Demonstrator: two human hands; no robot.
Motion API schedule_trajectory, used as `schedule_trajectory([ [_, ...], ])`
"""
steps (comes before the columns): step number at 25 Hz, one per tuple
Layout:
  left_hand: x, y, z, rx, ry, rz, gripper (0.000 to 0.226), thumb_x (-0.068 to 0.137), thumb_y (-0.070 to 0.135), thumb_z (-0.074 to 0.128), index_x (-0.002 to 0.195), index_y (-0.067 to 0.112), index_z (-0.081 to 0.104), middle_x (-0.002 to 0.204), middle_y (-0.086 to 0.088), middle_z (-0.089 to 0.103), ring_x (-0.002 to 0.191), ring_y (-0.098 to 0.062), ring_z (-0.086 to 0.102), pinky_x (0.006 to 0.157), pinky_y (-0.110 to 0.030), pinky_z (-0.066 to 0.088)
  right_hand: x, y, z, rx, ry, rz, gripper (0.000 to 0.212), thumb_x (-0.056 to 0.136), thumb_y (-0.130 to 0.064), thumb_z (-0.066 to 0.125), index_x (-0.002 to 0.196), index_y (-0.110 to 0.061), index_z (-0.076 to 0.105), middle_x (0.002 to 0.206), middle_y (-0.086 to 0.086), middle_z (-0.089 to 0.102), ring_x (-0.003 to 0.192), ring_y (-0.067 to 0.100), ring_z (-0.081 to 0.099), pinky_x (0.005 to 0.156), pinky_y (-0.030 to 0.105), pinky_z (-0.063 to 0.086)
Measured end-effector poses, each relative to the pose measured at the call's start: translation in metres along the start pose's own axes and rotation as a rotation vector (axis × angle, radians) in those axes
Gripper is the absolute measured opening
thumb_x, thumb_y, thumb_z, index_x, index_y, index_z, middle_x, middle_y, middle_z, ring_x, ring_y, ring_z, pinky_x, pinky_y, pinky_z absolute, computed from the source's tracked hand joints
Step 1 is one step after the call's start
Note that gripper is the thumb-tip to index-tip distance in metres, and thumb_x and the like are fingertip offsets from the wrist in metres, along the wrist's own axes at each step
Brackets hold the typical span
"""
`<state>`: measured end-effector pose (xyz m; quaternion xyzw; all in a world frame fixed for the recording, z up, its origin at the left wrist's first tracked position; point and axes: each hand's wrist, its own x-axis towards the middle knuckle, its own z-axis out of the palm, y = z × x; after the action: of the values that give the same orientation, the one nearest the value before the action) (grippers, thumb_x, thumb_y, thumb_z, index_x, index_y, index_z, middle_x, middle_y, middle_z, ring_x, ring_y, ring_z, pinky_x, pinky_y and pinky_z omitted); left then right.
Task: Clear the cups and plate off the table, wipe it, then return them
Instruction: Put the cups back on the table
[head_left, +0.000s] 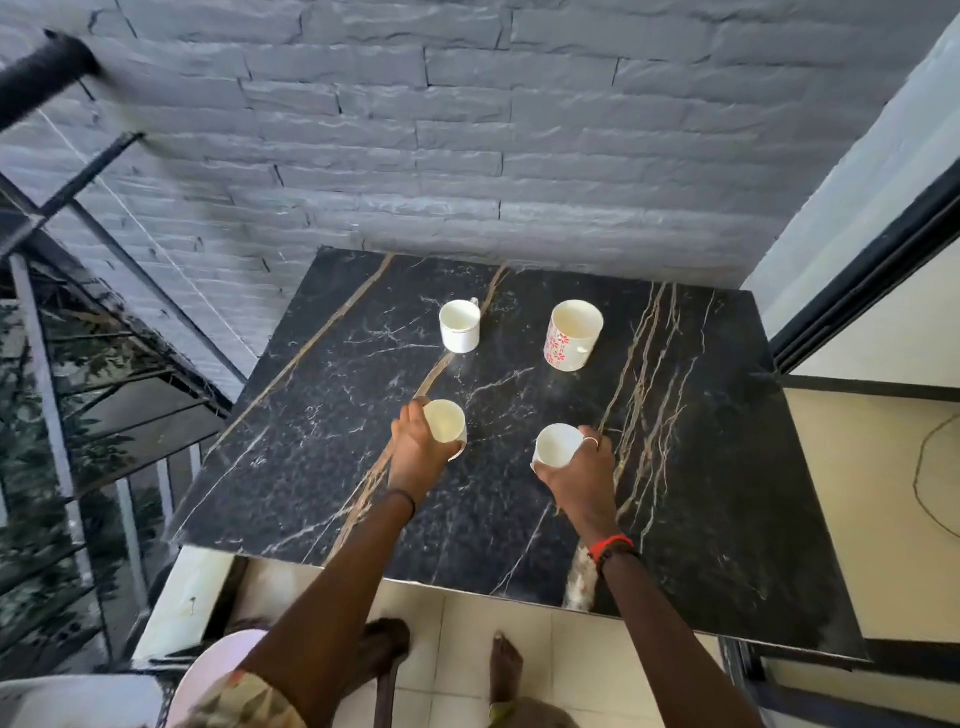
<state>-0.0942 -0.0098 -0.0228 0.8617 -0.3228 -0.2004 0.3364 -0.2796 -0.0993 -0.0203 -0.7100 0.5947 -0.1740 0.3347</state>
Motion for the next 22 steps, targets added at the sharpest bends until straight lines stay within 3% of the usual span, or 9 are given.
schedule_trajectory([
  [22,0.069,0.019,0.045,0.114,0.037,-0.06,0.078,0.075,0.027,0.081,0.135,0.004,0.036,0.134,-0.015,0.044,0.12,-0.031,0.042,0.1,-0.042,0.041,0.073,0.006,0.021,-0.077,0.057,0.079,0.094,0.061,-0.04,0.088,0.131,-0.001,0.04,0.132,0.019,0.042,0.12,0.036,0.045,0.09,0.047,0.052],
])
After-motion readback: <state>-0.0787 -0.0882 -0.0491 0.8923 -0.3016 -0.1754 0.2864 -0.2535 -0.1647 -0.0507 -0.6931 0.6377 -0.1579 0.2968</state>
